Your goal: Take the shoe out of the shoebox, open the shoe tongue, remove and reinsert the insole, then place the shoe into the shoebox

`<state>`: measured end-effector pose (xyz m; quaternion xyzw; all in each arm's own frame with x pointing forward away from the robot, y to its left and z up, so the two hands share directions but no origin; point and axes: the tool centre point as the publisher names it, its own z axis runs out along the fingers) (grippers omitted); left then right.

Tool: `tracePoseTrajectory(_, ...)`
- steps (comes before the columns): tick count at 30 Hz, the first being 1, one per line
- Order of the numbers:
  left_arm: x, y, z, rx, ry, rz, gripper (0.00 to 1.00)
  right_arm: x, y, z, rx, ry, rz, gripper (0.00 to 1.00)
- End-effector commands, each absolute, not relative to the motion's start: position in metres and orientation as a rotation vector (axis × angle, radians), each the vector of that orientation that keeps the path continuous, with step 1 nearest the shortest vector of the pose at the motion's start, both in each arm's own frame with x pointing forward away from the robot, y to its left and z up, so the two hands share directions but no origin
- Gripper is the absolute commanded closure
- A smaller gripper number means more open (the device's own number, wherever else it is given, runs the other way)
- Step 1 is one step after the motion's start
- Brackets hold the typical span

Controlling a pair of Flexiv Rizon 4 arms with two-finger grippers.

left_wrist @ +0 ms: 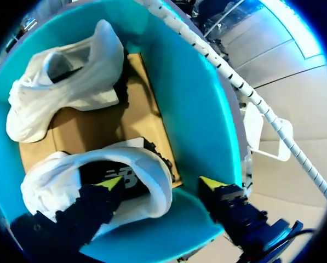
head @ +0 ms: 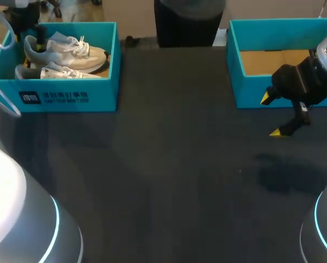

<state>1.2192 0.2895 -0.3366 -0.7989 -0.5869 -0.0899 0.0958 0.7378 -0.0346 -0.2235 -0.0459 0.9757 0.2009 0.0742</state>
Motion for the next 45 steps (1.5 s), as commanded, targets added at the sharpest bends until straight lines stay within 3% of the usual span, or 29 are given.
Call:
tracePoseTrajectory(1,1.205,0.289,-0.308,-2.374,-1.765,-0.252,0.0,0.738,-0.034,-0.224,-0.136,2.929,0.597,0.0)
tracePoseTrajectory(8,1.186,0.28,-0.277,-2.361,-1.851,-0.17,0.0,0.738,-0.034,-0.224,-0.136,2.929,0.597,0.0)
tracePoseTrajectory(23,1.186,0.28,-0.277,-2.361,-1.851,-0.17,0.0,0.738,-0.034,-0.224,-0.136,2.929,0.597,0.0)
tracePoseTrajectory(29,1.129,0.279,-0.273,-2.357,-1.897,-0.247,0.0,0.738,-0.034,-0.224,-0.136,2.929,0.597,0.0)
tracePoseTrajectory(45,1.064,0.276,-0.271,-2.336,-1.925,-0.23,0.0,0.738,-0.034,-0.224,-0.136,2.929,0.597,0.0)
